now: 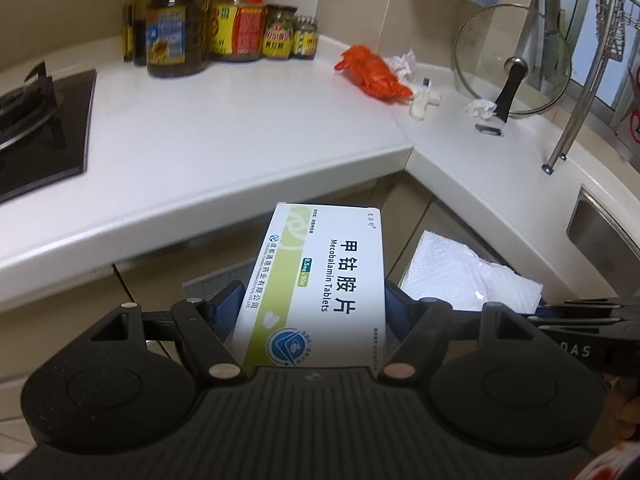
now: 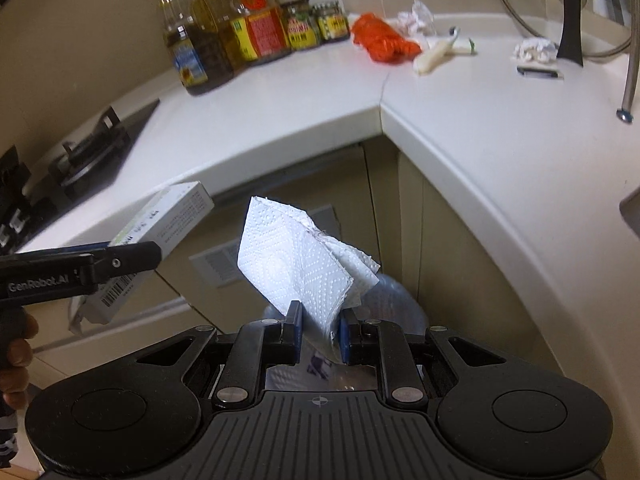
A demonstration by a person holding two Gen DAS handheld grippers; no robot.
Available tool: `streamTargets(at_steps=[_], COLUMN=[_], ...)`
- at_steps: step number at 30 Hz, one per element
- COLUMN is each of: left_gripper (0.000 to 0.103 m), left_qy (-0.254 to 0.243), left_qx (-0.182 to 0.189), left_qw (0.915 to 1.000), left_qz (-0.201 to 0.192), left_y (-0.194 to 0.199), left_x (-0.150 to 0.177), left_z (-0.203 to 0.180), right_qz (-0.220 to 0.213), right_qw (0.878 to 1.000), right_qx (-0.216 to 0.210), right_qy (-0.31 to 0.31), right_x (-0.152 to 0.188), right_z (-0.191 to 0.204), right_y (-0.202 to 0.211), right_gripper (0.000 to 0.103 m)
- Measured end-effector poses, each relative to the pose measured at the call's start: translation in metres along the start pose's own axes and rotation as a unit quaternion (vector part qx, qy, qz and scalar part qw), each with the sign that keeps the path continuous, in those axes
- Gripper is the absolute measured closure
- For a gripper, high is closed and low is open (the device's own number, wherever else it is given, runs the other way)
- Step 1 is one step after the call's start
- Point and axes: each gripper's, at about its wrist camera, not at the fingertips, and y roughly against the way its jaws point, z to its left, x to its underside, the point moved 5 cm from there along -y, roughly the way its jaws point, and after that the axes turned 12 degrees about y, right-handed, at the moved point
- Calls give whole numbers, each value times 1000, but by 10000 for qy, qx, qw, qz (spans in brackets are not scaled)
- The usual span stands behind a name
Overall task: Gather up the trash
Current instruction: 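Carry the medicine box and paper towel down over the wastebasket with both grippers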
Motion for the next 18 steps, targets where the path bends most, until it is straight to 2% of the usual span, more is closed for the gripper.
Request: streamTargets(at_steps=[8, 13, 18], left_gripper=[32, 32, 32], left_qy=[286, 638, 848], left_qx=[-230, -541, -624], left_qw=[9984, 9933, 9887], left_qz=[426, 793, 1069], left_y=[-31, -62, -94], left_x=[31, 54, 72], left_z=[2, 11, 15], right_qz=[522, 805, 1015], right_qw=[9984, 9963, 9938], right_qx=[152, 272, 449], right_qy=[123, 121, 67], right_x=[28, 47, 61], right_z=[-7, -13, -20], right_y=[-38, -69, -102], right_gripper=[85, 85, 85])
